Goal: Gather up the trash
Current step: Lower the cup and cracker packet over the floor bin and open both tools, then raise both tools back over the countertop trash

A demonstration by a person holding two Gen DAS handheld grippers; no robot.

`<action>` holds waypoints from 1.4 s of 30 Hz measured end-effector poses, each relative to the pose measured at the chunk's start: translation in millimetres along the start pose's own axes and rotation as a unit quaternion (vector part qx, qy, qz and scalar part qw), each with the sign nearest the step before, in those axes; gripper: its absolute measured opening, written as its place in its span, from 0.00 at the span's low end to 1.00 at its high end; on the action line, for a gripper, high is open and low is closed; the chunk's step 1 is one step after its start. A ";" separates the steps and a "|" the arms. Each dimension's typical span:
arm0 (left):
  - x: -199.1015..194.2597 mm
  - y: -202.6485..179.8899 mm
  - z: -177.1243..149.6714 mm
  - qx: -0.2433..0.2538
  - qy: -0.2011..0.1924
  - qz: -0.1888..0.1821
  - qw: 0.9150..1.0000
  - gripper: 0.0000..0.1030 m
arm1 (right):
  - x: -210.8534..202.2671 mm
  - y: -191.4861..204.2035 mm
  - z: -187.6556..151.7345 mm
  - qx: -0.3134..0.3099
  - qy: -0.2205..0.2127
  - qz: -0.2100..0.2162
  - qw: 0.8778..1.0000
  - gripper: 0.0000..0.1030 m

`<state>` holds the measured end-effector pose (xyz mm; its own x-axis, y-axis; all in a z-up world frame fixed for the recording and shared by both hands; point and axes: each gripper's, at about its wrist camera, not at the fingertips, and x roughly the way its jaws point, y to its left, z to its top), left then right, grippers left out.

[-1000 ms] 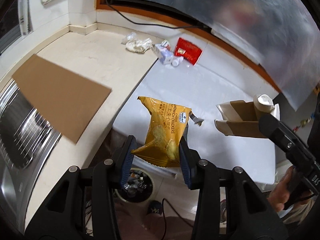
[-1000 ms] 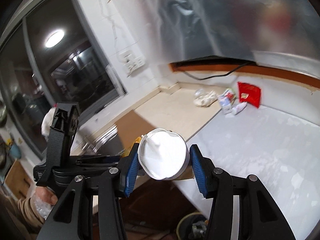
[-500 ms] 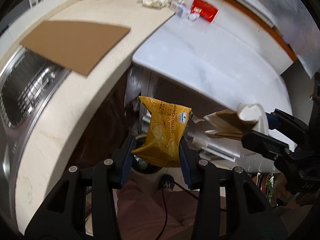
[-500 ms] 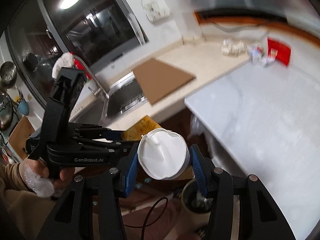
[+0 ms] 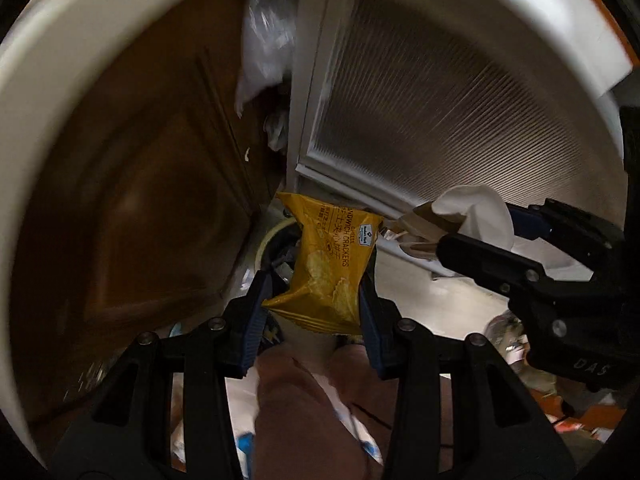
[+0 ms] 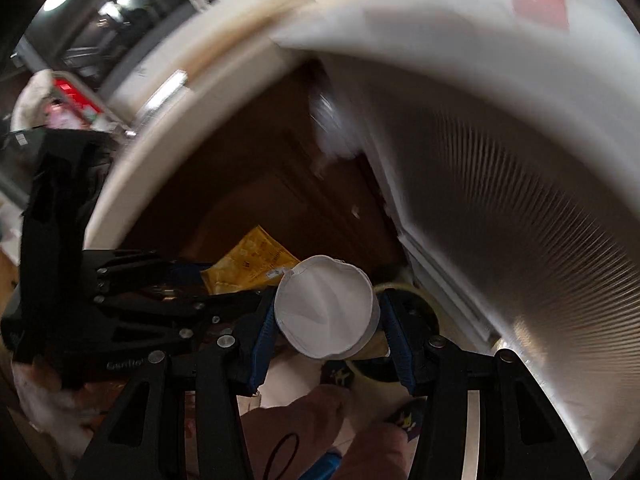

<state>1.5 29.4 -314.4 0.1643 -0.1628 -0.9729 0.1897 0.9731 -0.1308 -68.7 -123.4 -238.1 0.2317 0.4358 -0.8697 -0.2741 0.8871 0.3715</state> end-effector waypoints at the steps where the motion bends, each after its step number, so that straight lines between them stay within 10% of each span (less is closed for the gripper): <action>1: 20.1 0.6 -0.1 0.007 0.004 0.002 1.000 0.38 | 14.2 -7.1 -3.7 0.009 0.004 -0.003 1.000 0.49; 12: 165.8 14.8 -8.2 0.007 0.034 -0.021 0.999 0.38 | 177.1 -89.4 -45.5 0.049 0.052 -0.052 0.996 0.51; 19: 205.1 28.3 -10.8 -0.013 0.061 -0.005 0.998 0.69 | 233.8 -120.6 -64.5 0.062 0.076 -0.058 0.994 0.61; 42: 147.4 6.6 -8.6 0.007 0.037 0.004 0.999 0.77 | 164.5 -96.4 -71.5 0.075 0.066 -0.102 0.990 0.61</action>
<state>18.6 13.3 -460.3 0.0941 -0.1420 -0.9854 0.2021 0.9719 -0.1207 -70.9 -148.0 -440.2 0.1412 0.2299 -0.9629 -0.0896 0.9716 0.2188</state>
